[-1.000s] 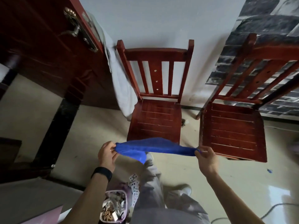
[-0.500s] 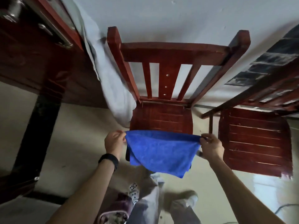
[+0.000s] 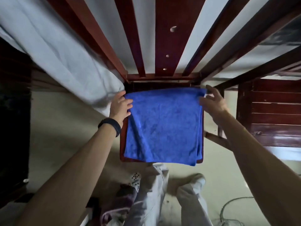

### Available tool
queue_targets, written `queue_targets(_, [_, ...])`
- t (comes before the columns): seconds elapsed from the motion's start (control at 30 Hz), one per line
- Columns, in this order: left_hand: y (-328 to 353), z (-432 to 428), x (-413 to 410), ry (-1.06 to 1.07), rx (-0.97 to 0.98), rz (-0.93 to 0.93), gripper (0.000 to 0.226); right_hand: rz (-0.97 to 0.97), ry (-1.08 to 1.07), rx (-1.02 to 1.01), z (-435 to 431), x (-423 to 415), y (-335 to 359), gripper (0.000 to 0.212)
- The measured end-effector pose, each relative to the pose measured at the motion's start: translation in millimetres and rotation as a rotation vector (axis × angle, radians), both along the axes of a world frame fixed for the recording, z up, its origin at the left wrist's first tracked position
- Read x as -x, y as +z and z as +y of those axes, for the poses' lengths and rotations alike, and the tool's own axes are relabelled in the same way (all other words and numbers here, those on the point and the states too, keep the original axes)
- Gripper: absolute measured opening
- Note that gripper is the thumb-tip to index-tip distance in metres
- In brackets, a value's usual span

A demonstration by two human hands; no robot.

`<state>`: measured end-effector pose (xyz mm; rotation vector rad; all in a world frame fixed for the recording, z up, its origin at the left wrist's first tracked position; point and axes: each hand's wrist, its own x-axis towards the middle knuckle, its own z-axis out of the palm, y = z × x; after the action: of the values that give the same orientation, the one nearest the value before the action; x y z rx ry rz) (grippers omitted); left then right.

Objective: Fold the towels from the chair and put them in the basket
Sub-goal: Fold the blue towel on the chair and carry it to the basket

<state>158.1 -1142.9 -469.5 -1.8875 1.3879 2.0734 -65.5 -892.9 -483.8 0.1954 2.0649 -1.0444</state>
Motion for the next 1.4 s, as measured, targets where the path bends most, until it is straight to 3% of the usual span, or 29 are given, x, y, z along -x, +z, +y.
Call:
queue_targets(0.07, [-21.8, 13.9, -21.1, -0.197, 0.092, -0.169, 0.041, -0.016, 0.122, -0.112, 15.8, -16.9, -6.6, 0.051])
queue_targets(0.17, [-35.8, 52.5, -57.2, -0.228, 0.156, -0.332, 0.042, -0.039, 0.140, -0.340, 52.9, -68.7, -2.6, 0.037])
queue_targets(0.23, [-37.9, 82.7, -85.4, -0.306, 0.207, -0.490, 0.042, -0.152, 0.088, -0.407, 83.7, -112.8, -1.5, 0.026])
queue_targets(0.3, [-40.7, 109.5, -115.1, -0.392, 0.216, -0.597, 0.043, -0.217, 0.094, -0.465, 113.8, -154.5, -7.5, 0.028])
queue_targets(0.5, [-66.0, 133.4, -160.2, -0.499, 0.322, -0.615, 0.030, -0.278, 0.060, -0.518, 153.9, -210.6, -35.2, 0.046])
queue_targets(0.67, [-76.4, 129.3, -157.7, -0.569, 0.356, -0.634, 0.011, -0.194, 0.072, -0.511, 152.5, -204.4, -64.7, 0.033])
queue_targets(0.77, [-73.2, 131.3, -156.8, -0.492, 0.316, -0.619, 0.013, -0.217, -0.021, -0.419, 148.7, -202.7, -53.0, 0.014])
queue_targets(0.83, [-58.5, 133.0, -153.9, -0.330, 0.233, -0.555, 0.010, -0.213, -0.092, -0.362, 146.8, -199.6, -38.2, 0.008])
queue_targets(0.9, [-37.8, 132.0, -149.2, -0.128, 0.080, -0.433, 0.003, -0.238, -0.236, -0.233, 143.4, -189.3, -17.8, 0.007])
queue_targets(1.0, [-3.3, 121.9, -142.8, 0.086, -0.124, -0.285, 0.019, -0.247, -0.404, -0.040, 133.0, -161.1, 17.5, 0.009])
queue_targets(1.17, [41.7, 101.7, -131.1, 0.381, -0.248, -0.011, 0.007, -0.307, -0.434, 0.142, 115.3, -115.2, 68.0, 0.005])
queue_targets(1.27, [47.7, 105.0, -126.8, 0.442, -0.268, 0.098, 0.005, -0.245, -0.463, 0.310, 118.8, -103.3, 74.7, 0.012])
queue_targets(1.33, [35.9, 115.2, -127.0, 0.418, -0.267, 0.087, 0.006, -0.167, -0.459, 0.282, 125.1, -110.3, 64.3, 0.015])
queue_targets(1.4, [13.2, 129.3, -128.8, 0.329, -0.234, -0.030, 0.011, -0.087, -0.355, 0.058, 134.1, -127.8, 39.6, 0.017])
